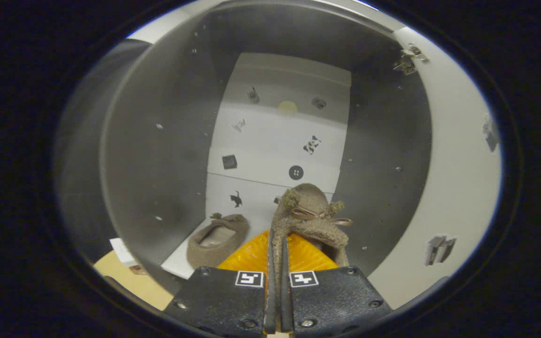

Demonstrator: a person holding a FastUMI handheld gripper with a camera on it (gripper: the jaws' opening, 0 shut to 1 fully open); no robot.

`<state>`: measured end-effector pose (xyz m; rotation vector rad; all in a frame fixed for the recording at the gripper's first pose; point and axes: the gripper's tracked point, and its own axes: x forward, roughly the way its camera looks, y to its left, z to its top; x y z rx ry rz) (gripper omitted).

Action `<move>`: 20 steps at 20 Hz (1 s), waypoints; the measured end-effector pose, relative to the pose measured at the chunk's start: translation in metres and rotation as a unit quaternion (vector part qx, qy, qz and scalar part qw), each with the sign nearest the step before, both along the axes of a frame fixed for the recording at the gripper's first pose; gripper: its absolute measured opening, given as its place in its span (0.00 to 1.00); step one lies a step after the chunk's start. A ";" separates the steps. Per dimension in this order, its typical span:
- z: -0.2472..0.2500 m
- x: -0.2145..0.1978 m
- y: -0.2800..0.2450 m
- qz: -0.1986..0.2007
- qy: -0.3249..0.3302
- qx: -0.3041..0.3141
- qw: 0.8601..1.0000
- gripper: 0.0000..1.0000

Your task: Open the shoe cabinet door, grab the shoes and put them into the shoe cabinet, then close the shoe cabinet door.

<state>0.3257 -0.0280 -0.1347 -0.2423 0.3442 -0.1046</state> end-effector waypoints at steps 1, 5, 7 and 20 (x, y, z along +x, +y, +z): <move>-0.011 0.015 -0.002 0.000 0.008 -0.015 1.000 0.07; -0.054 0.054 -0.007 -0.004 0.027 -0.033 0.999 0.07; -0.073 0.062 -0.006 -0.002 0.045 -0.027 0.999 0.08; -0.066 0.062 0.013 0.011 0.039 -0.008 0.999 0.42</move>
